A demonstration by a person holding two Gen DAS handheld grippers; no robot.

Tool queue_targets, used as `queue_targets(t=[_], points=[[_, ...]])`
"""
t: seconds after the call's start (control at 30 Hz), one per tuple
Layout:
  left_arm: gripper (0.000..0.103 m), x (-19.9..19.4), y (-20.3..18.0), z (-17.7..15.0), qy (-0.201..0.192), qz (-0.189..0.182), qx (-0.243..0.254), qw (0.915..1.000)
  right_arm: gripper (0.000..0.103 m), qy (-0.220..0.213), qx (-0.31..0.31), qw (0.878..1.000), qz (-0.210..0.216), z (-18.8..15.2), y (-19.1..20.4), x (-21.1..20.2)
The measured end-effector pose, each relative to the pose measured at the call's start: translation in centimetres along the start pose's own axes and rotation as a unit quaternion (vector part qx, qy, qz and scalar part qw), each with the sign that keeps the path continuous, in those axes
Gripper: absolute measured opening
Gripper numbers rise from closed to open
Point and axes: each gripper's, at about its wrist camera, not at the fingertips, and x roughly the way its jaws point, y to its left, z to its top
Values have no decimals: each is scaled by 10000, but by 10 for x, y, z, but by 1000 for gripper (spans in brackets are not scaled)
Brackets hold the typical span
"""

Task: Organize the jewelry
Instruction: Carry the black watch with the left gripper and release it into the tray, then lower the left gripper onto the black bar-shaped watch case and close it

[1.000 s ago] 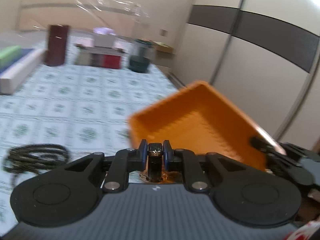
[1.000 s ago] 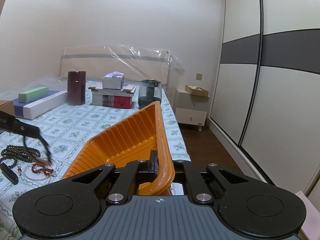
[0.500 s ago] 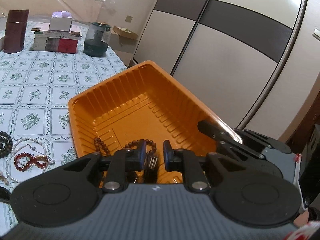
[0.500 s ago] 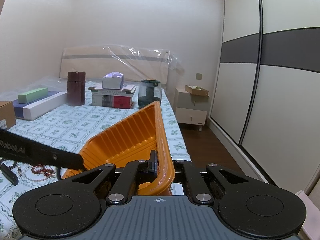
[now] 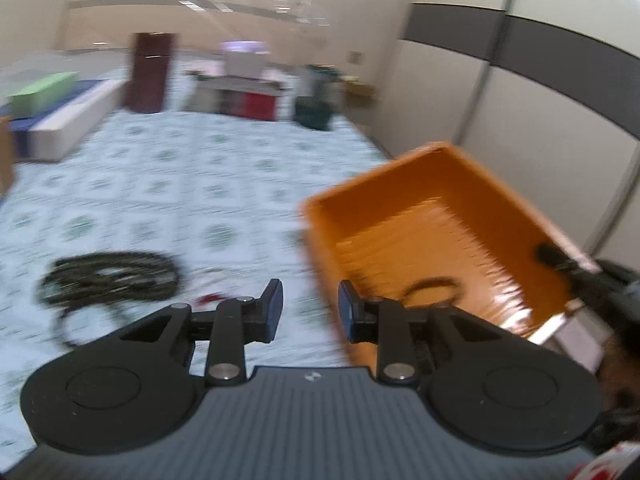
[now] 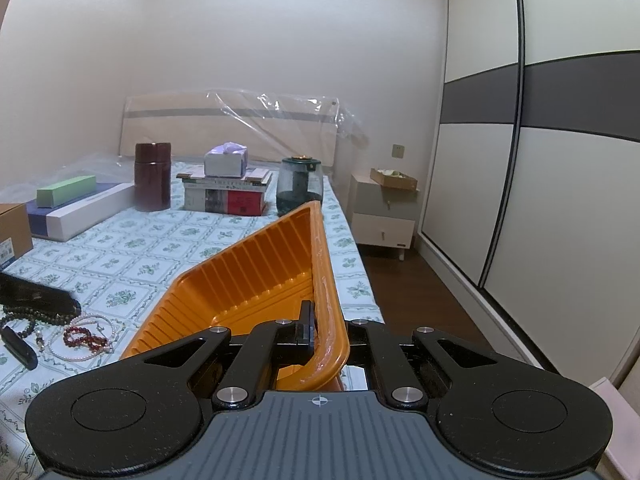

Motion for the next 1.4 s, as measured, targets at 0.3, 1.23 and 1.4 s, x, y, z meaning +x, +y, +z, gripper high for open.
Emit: queue_targets(t=[0.3, 1.23, 1.4], points=[[29, -11, 66, -32, 268, 1058, -278, 9936, 6, 9, -16, 10000, -22, 0, 1, 1], [76, 26, 62, -51, 544, 1201, 1093, 9852, 6, 77, -42, 9999, -59, -1, 0, 4], [74, 26, 61, -49, 575, 1205, 1101, 9849, 6, 77, -45, 9999, -59, -1, 0, 4]])
